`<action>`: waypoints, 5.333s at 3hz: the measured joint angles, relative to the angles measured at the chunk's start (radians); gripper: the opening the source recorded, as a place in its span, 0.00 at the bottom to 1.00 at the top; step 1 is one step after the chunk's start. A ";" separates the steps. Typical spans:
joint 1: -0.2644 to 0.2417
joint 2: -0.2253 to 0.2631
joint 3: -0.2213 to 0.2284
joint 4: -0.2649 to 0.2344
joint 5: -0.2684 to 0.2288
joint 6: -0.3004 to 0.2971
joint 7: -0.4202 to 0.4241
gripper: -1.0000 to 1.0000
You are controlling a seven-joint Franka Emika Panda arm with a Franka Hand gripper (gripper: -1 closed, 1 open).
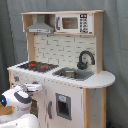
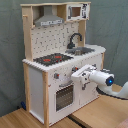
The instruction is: Play with the kitchen
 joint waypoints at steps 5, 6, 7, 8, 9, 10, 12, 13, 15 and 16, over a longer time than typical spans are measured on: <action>0.105 0.012 -0.004 0.000 0.211 -0.097 0.091 1.00; 0.161 0.009 -0.009 -0.002 0.261 -0.170 0.108 1.00; 0.190 -0.011 -0.031 -0.005 0.276 -0.241 0.187 1.00; 0.215 -0.022 -0.054 -0.005 0.276 -0.299 0.263 1.00; 0.242 -0.022 -0.073 -0.005 0.276 -0.366 0.335 1.00; 0.274 -0.022 -0.093 -0.003 0.276 -0.447 0.421 1.00; 0.321 -0.022 -0.142 0.008 0.267 -0.578 0.586 1.00; 0.327 -0.022 -0.178 0.025 0.261 -0.643 0.674 1.00; 0.323 -0.021 -0.248 0.068 0.214 -0.757 0.849 1.00; 0.318 -0.018 -0.277 0.089 0.182 -0.804 0.923 1.00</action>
